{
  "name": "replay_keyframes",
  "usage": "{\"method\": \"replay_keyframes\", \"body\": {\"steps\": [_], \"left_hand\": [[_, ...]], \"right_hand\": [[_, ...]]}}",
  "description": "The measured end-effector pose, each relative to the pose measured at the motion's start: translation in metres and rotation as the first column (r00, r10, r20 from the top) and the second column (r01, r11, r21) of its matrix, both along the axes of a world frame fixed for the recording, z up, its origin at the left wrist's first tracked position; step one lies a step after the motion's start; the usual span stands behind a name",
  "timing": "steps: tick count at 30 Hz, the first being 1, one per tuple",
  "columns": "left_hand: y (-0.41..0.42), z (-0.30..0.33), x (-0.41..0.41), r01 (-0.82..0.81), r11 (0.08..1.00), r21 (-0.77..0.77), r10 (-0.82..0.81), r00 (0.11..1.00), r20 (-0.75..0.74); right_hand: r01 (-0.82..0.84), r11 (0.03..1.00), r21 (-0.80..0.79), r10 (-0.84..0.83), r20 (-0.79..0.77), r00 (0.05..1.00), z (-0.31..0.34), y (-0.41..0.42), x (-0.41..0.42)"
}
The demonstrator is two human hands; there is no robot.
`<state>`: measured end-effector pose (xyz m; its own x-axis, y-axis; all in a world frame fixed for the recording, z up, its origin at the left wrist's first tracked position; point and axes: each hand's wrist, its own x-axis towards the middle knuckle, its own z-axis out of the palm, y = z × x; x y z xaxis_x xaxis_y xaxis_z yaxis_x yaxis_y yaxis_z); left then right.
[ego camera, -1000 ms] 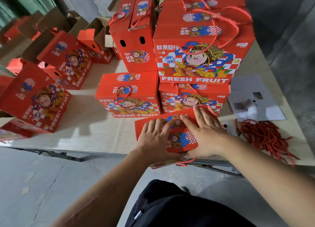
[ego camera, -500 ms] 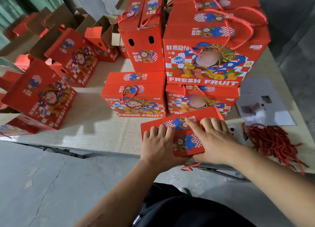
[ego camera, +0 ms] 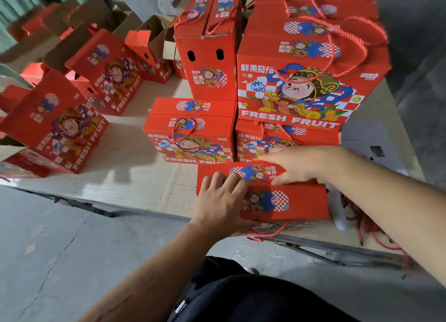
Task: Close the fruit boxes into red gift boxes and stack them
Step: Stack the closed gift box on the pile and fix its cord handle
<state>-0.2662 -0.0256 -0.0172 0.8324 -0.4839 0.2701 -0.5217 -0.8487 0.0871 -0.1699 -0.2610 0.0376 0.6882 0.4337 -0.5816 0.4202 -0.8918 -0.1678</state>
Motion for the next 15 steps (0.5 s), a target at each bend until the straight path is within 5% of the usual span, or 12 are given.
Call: {"method": "replay_keyframes", "body": {"steps": [6,10,15], "left_hand": [[0.009,-0.003,-0.006,0.006,1.000,-0.028,-0.007,0.999,-0.033],[0.011,-0.013,-0.010,0.017,0.995,-0.101,-0.012,0.998,0.054],[0.008,-0.011,0.005,0.086,0.990,-0.115,-0.078,0.994,0.071]], "right_hand": [[-0.157,0.987,-0.021,0.155,-0.077,0.985,0.001,0.020,0.008],[-0.121,0.992,0.021,0.123,-0.120,0.985,0.002,0.019,0.014],[-0.134,0.991,0.002,0.134,-0.001,0.991,-0.005,0.028,0.006]]}}
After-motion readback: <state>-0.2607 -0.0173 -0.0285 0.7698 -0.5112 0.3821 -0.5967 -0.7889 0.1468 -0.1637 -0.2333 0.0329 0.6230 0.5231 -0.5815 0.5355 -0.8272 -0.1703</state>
